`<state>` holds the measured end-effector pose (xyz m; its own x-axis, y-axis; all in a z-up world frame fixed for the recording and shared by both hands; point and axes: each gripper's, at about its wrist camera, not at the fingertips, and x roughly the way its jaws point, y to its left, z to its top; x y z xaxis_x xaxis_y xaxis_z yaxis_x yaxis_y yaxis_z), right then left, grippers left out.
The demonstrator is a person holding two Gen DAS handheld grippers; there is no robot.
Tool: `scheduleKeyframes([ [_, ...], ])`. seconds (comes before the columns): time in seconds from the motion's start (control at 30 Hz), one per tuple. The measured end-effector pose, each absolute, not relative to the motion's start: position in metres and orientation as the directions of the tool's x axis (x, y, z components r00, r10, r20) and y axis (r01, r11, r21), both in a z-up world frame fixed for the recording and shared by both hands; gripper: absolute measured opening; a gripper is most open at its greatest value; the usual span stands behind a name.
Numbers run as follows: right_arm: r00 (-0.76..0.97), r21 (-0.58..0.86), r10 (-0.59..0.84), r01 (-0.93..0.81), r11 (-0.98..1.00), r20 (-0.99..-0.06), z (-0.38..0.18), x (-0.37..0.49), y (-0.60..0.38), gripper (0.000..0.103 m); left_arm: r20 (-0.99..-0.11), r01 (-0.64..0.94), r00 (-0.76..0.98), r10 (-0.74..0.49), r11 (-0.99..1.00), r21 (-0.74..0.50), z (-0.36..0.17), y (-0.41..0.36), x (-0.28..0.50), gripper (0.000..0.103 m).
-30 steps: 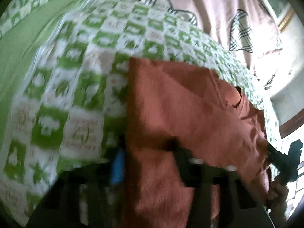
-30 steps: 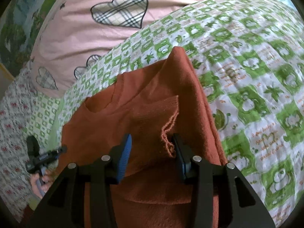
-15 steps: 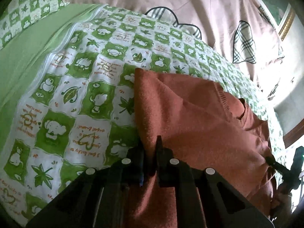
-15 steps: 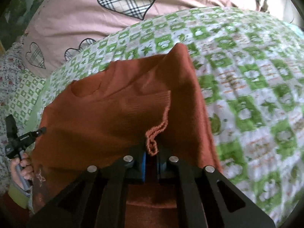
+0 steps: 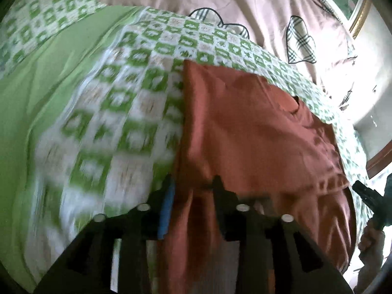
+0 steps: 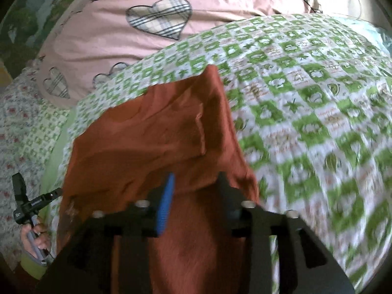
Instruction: Fold small clothes
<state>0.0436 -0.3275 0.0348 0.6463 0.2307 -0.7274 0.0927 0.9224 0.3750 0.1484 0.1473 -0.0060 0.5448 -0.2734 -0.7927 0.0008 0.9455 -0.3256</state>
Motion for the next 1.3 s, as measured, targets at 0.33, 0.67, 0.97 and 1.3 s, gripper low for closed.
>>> scheduleKeyframes([
  [0.33,0.624,0.414,0.342,-0.031,0.910,-0.703,0.038,-0.031,-0.321,0.042,-0.793,-0.012,0.522,-0.314,0.927,-0.375,-0.003,0.158,0.025,0.055],
  [0.67,0.564,0.441,0.398,-0.065,0.895,-0.724,0.028,-0.112,-0.346,0.042,-0.843,0.028,0.388,-0.371,0.920,-0.392,-0.030,0.144,-0.054,0.055],
  [0.97,0.410,0.463,0.461,-0.100,0.880,-0.787,-0.013,-0.149,-0.345,0.042,-0.872,0.061,0.231,-0.431,0.901,-0.429,-0.075,0.117,-0.077,0.055],
  [1.3,0.299,0.435,0.490,-0.232,0.870,-0.819,-0.039,-0.145,-0.295,0.017,-0.866,0.073,0.240,-0.438,0.898,-0.434,-0.090,0.106,-0.073,0.031],
])
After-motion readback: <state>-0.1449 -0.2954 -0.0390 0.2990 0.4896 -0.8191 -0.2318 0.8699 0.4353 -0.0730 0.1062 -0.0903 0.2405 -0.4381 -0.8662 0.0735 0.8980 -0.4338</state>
